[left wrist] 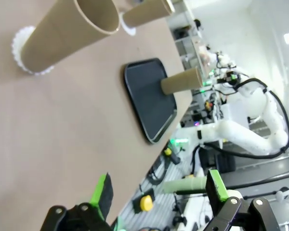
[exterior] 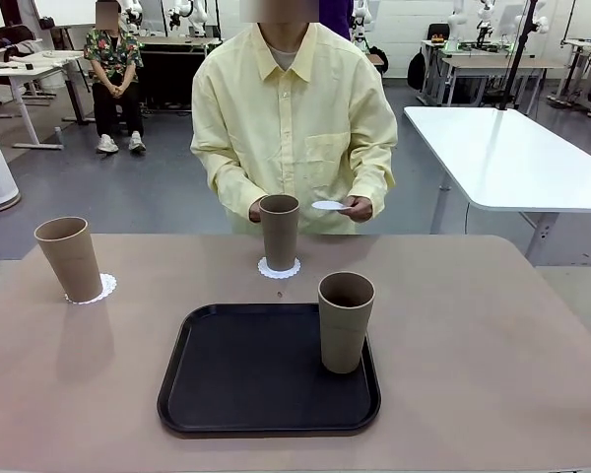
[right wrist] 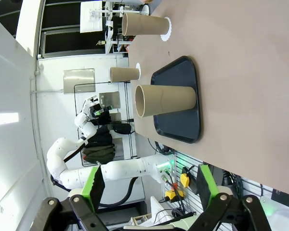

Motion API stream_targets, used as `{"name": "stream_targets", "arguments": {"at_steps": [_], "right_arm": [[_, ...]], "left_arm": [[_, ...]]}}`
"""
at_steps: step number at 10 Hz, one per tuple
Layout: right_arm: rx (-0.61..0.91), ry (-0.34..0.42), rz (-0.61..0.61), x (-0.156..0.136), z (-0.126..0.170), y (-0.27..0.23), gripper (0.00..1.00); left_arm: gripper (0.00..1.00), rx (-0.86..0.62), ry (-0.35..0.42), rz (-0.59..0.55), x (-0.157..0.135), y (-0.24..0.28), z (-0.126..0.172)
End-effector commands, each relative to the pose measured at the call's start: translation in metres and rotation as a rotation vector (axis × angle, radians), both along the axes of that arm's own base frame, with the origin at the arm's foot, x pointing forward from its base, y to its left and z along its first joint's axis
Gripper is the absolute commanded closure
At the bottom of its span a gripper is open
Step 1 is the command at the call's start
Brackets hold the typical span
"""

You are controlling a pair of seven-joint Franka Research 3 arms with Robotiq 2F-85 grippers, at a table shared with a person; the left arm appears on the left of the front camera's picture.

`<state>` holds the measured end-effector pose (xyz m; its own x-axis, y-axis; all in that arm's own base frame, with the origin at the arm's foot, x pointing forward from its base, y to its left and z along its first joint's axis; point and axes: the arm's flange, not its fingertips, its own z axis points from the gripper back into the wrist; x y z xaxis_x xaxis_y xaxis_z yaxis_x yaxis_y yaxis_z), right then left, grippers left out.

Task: Place coasters on the table and set cups on them.
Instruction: Take one Reusable plastic cup from the Flat Tray and place it on a coaster set by the human.

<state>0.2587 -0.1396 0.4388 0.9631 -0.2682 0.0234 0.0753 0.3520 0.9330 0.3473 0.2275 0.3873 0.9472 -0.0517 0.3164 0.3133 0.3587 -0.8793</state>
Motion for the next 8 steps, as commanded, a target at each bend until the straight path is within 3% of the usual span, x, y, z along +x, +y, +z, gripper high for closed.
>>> {"name": "stream_targets", "arguments": {"at_steps": [1, 8], "right_arm": [[0.013, -0.003, 0.003, 0.0006, 0.0004, -0.0003, 0.0], [0.013, -0.003, 0.003, 0.0006, 0.0004, -0.0003, 0.0]], "left_arm": [[0.0, 0.005, -0.002, -0.004, 0.0003, -0.001, 0.0024], [0.0, 0.005, -0.002, -0.004, 0.0003, -0.001, 0.0024]]}}
